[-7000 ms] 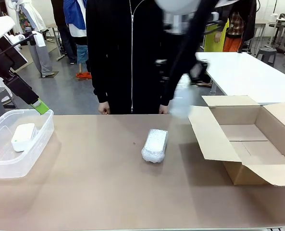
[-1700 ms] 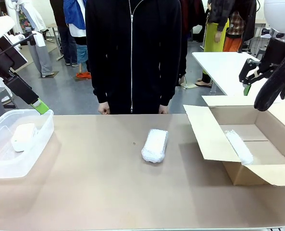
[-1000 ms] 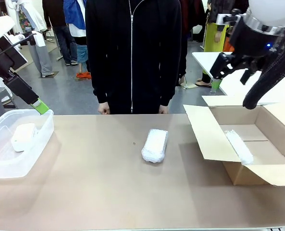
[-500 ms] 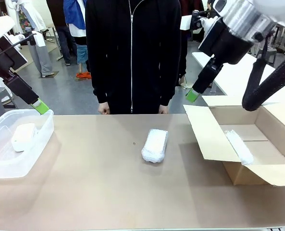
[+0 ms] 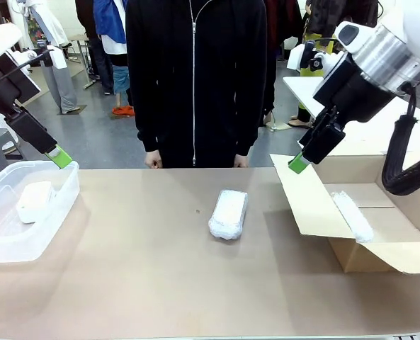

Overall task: Separate and place wrapped and unwrapped clocks.
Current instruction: Pick up the Digital clock indicated by the person.

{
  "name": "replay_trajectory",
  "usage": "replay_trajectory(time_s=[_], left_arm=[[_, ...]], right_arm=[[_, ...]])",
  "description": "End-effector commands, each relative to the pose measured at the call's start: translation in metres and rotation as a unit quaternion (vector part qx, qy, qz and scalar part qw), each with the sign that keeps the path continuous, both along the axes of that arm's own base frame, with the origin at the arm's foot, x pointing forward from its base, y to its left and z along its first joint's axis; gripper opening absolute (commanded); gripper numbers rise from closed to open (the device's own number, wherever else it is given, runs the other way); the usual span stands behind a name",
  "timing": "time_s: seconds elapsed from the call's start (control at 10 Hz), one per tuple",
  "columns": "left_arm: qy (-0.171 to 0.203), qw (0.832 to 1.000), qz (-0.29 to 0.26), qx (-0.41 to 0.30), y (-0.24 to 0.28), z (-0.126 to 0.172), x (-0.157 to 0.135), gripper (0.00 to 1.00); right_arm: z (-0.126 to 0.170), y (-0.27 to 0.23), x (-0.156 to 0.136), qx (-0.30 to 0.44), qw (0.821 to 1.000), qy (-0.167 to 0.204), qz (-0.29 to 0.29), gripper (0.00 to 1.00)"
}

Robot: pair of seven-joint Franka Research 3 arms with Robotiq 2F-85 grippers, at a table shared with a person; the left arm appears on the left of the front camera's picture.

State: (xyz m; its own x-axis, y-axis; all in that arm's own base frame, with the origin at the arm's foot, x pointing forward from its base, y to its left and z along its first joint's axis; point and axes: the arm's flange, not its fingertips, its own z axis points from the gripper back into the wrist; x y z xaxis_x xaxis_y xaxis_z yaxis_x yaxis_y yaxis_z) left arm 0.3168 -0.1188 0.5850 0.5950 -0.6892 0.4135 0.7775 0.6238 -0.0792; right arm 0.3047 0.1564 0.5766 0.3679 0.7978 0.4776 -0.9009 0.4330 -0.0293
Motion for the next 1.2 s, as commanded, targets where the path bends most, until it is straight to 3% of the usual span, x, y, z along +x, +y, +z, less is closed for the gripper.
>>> replay_trajectory(time_s=[0.0, 1.1], left_arm=[[-0.004, 1.0, 0.001, -0.002, -0.0001, 0.0002, 0.0, 1.0], [-0.004, 1.0, 0.001, -0.002, -0.0001, 0.0002, 0.0, 1.0]], right_arm=[[-0.001, 0.0066, 0.0092, -0.011, 1.0, 0.013, 0.006, 1.0], [-0.001, 0.0066, 0.0092, -0.011, 1.0, 0.013, 0.006, 1.0]])
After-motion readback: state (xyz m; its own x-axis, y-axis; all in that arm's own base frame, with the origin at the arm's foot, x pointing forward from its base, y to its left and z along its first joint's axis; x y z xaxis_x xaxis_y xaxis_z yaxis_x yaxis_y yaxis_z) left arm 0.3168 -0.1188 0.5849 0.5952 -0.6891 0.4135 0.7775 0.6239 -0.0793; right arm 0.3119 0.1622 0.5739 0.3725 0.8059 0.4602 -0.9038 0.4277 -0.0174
